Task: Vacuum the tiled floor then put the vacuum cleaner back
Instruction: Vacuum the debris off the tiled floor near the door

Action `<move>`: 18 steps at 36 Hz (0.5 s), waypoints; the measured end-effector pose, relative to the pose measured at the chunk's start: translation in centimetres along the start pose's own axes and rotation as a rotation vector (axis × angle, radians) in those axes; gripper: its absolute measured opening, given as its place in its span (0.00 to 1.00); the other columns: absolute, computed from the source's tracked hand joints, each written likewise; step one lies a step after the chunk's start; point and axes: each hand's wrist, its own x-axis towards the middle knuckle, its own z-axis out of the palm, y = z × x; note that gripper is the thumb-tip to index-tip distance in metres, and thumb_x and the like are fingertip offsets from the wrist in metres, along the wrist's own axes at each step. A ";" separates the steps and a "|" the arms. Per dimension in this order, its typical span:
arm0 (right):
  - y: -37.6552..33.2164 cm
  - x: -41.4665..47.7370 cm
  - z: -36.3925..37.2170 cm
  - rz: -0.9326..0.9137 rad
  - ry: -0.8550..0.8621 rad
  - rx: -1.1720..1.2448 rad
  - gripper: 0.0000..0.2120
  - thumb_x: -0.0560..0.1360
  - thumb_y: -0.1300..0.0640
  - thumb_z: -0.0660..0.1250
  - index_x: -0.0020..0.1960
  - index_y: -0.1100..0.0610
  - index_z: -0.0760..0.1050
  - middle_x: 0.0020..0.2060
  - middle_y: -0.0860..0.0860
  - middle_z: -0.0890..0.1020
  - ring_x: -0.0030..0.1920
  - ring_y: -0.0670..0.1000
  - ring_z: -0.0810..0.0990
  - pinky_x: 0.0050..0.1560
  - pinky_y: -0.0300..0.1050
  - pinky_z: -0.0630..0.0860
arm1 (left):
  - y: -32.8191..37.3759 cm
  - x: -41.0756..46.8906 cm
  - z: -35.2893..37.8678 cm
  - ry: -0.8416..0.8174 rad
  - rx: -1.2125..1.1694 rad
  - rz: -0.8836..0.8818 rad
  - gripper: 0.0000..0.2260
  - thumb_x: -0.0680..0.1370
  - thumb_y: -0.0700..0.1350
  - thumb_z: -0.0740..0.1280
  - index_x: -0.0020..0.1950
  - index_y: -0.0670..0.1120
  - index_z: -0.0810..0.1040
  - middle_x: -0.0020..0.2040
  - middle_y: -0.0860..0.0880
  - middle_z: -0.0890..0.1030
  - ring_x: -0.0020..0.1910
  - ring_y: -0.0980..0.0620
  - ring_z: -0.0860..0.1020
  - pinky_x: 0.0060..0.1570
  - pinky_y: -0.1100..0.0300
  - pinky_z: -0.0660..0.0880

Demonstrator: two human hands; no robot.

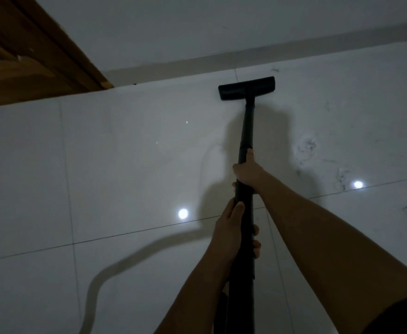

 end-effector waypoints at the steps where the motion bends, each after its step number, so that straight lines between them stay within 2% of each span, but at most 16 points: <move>1: -0.2 0.2 -0.4 -0.034 0.000 0.018 0.38 0.79 0.63 0.58 0.79 0.48 0.38 0.69 0.63 0.67 0.52 0.60 0.76 0.49 0.56 0.80 | 0.2 0.4 0.3 -0.002 -0.002 0.001 0.13 0.82 0.50 0.56 0.66 0.54 0.70 0.33 0.44 0.72 0.21 0.51 0.69 0.21 0.65 0.70; 3: -0.6 0.6 -1.2 -0.111 0.001 0.050 0.35 0.78 0.63 0.57 0.78 0.50 0.44 0.71 0.62 0.64 0.51 0.57 0.73 0.39 0.47 0.78 | 0.7 1.3 0.9 -0.005 -0.005 0.004 0.13 0.82 0.51 0.56 0.66 0.53 0.70 0.33 0.44 0.72 0.20 0.51 0.69 0.21 0.65 0.69; 6: -0.9 1.1 -2.3 -0.143 0.007 0.058 0.33 0.77 0.63 0.57 0.78 0.50 0.47 0.71 0.61 0.65 0.47 0.54 0.73 0.34 0.41 0.74 | 1.3 2.1 1.7 -0.018 -0.001 0.000 0.14 0.82 0.51 0.56 0.67 0.53 0.70 0.33 0.44 0.72 0.21 0.51 0.69 0.21 0.65 0.69; 18: -2.4 3.5 -5.8 -0.088 0.006 0.040 0.34 0.79 0.62 0.56 0.78 0.49 0.44 0.71 0.63 0.64 0.54 0.59 0.74 0.38 0.46 0.77 | 3.1 4.7 4.4 -0.036 0.041 -0.009 0.12 0.83 0.51 0.55 0.65 0.54 0.71 0.33 0.44 0.71 0.22 0.51 0.69 0.21 0.65 0.69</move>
